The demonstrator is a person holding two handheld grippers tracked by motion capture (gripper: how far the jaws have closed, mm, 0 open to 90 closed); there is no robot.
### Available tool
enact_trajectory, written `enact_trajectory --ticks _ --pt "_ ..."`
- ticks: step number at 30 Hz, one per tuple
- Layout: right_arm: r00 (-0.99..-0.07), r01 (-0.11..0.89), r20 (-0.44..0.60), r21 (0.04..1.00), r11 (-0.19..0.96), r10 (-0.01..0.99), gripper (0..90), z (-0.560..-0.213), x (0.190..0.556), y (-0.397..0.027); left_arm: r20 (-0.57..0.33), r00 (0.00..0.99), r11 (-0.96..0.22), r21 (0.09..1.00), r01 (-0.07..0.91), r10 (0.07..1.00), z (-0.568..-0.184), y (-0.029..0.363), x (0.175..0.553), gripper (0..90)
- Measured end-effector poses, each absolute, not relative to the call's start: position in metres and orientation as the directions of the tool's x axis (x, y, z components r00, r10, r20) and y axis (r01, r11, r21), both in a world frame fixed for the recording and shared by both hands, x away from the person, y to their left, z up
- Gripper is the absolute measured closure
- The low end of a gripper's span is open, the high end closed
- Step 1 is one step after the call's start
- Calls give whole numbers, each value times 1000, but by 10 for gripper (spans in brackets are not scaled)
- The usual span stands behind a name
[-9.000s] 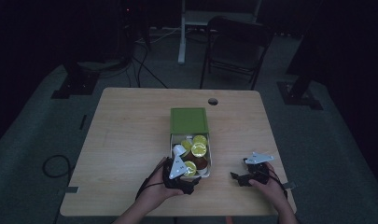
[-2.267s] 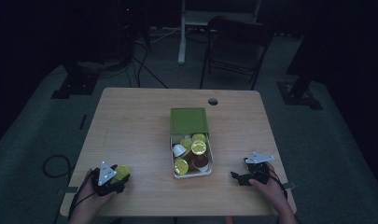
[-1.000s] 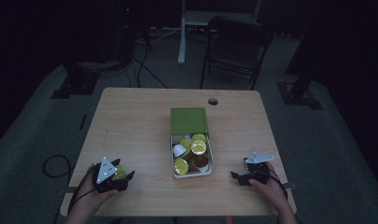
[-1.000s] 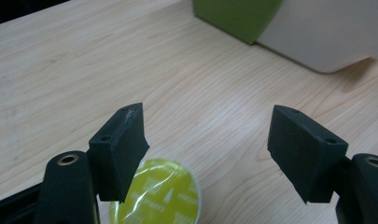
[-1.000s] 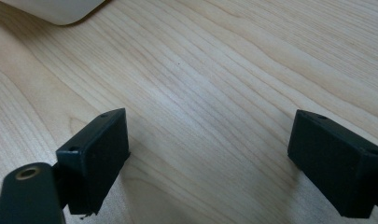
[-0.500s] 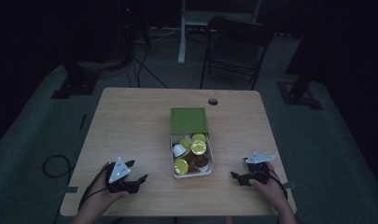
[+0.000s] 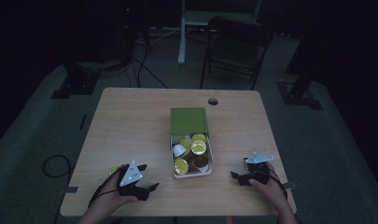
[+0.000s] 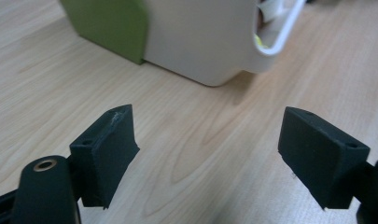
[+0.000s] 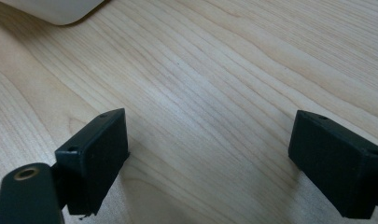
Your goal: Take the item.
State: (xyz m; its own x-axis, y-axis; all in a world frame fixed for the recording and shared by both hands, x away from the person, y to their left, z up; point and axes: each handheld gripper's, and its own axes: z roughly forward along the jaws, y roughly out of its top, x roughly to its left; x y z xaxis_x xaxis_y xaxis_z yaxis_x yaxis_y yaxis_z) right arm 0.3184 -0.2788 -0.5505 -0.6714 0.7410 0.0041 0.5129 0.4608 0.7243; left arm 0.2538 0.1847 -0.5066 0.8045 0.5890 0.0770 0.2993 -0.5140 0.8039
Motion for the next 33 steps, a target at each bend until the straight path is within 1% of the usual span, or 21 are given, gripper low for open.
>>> enact_trajectory --ticks 5,8,14,21,25,30,33 --pt "-672 513 4 724 461 741 116 -550 318 -279 81 834 -550 785 284 546 -514 176 253 185" --pt "-671 513 4 724 460 741 116 -550 318 -279 65 849 -558 779 284 524 -518 172 253 178" --pt "-671 513 5 724 460 741 116 -550 318 -279 58 876 -611 738 285 479 -527 165 252 154" --pt "-671 513 5 725 460 741 116 -550 318 -279 70 875 -635 716 290 479 -533 161 255 147" --pt "-671 513 5 724 460 741 115 -550 318 -279 58 872 -625 720 301 487 -536 156 256 148" --pt "-671 513 5 724 460 741 115 -550 319 -279 45 870 -649 685 332 492 -539 151 257 150" --pt "-671 514 5 724 460 741 115 -550 319 -279 59 876 -648 697 307 478 -541 148 258 150"
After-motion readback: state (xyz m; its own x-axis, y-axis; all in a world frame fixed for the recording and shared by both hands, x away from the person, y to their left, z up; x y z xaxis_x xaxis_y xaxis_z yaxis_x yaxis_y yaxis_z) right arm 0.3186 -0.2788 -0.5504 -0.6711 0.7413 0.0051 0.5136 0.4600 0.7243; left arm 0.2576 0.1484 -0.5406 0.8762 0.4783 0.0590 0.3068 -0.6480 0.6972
